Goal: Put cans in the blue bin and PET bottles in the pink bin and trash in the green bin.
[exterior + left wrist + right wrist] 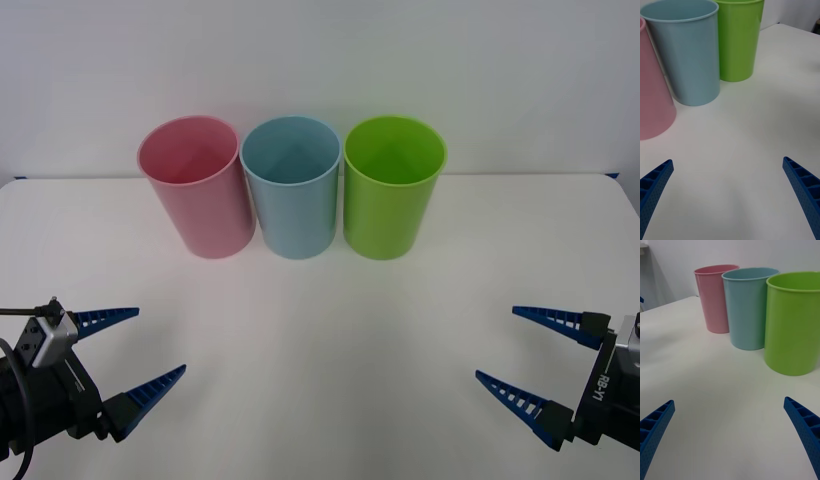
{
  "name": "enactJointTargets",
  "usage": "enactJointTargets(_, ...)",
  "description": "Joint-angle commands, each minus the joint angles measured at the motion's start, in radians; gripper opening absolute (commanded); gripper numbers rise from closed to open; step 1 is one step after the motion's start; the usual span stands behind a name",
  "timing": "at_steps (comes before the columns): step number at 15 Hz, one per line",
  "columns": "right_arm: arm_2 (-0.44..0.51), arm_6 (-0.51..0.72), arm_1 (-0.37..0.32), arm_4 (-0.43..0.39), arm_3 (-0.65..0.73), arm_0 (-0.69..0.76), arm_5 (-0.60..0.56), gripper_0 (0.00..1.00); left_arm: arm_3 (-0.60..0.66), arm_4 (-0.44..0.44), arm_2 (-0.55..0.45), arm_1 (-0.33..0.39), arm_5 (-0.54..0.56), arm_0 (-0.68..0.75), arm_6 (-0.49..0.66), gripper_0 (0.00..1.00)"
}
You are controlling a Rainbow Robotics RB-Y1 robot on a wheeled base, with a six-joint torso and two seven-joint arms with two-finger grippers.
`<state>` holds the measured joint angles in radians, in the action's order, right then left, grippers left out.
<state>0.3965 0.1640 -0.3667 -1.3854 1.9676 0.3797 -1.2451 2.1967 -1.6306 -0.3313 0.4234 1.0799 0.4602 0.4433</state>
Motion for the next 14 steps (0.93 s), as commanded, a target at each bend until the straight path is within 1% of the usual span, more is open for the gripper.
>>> enactJointTargets(1, 0.007, -0.041, 0.000, 0.000, -0.047, 0.004, -0.016, 1.00, 0.000, 0.000, 0.000, 0.000, 0.000, 0.000, 0.000, 1.00)
enactJointTargets(7, 0.007, -0.084, 0.000, -0.012, -0.059, 0.038, -0.019, 1.00, 0.000, 0.000, 0.000, 0.000, 0.000, 0.000, 0.000, 1.00)
enactJointTargets(9, 0.004, -0.086, 0.000, -0.029, -0.059, 0.038, -0.019, 1.00, 0.000, 0.000, 0.000, 0.000, 0.000, 0.000, 0.000, 1.00)
enactJointTargets(14, 0.004, -0.086, 0.000, -0.029, -0.059, 0.038, -0.019, 1.00, 0.000, 0.000, 0.000, 0.000, 0.000, 0.000, 0.000, 1.00)
